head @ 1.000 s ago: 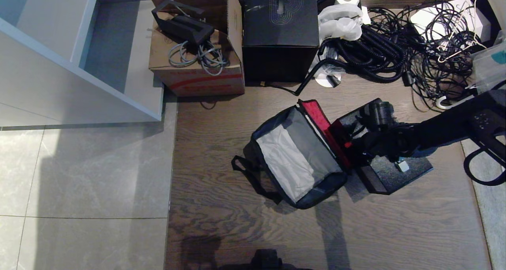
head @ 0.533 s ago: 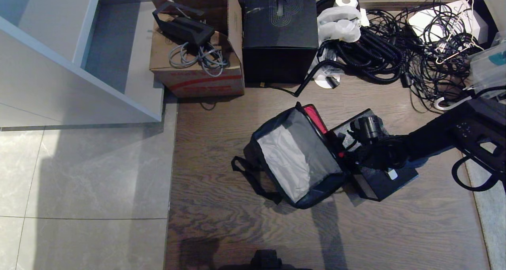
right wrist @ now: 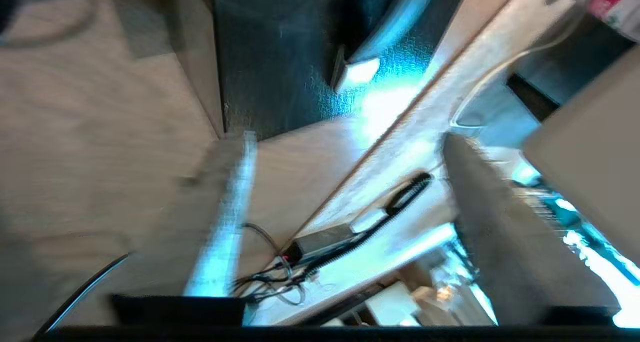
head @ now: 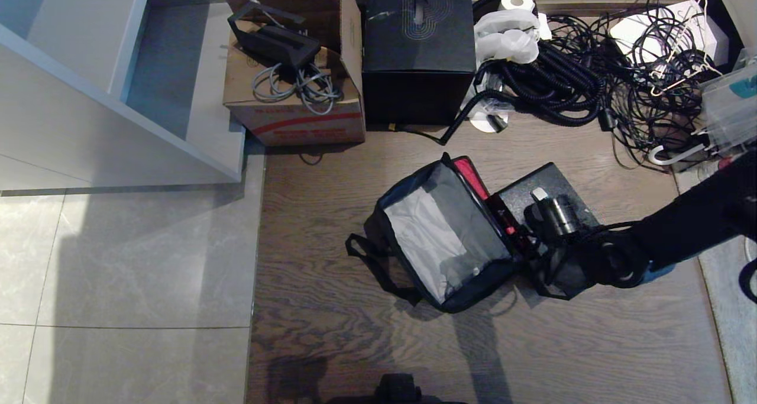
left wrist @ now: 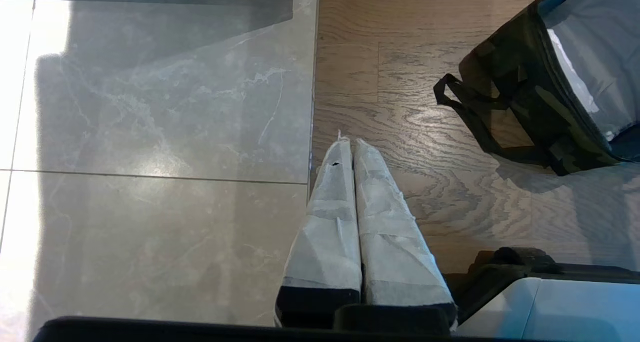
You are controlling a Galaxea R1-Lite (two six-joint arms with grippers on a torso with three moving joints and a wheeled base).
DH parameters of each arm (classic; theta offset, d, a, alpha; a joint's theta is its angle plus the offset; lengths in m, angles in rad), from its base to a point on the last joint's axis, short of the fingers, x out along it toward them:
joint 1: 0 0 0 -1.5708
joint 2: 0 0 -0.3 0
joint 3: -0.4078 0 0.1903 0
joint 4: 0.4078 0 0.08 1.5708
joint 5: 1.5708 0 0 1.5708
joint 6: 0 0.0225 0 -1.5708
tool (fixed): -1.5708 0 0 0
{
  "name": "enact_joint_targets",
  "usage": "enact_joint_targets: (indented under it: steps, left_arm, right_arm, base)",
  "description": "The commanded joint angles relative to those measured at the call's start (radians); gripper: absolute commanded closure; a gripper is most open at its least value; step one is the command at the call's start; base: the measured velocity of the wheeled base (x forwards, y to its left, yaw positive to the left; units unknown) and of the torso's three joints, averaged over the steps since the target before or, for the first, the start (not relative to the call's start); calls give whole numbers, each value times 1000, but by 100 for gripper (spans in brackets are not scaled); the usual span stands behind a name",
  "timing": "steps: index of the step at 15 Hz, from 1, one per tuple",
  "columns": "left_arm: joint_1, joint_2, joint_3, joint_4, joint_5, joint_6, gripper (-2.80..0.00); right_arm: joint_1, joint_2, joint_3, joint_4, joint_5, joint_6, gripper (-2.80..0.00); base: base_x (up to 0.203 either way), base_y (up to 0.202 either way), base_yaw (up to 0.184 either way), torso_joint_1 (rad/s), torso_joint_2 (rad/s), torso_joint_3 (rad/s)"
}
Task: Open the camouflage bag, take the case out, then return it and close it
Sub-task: Release the handle, then grip the handle again
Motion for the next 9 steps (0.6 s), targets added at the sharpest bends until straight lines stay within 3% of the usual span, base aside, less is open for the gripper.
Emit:
enact_joint_targets:
  steps: [1,5,9]
  left_arm:
    - [0,0,0,0,0,-1,0]
    - [0,0,0,0,0,-1,0]
    - [0,0,0,0,0,-1,0]
  right_arm:
    - [8,-160,53,12,36,2,0]
    - [9,-481,269,57,110,9,0]
    - [10,-936,533,66,152,28,0]
  base:
    - [0,0,0,0,0,0]
    - [0,0,0,0,0,0]
    - [0,0,0,0,0,0]
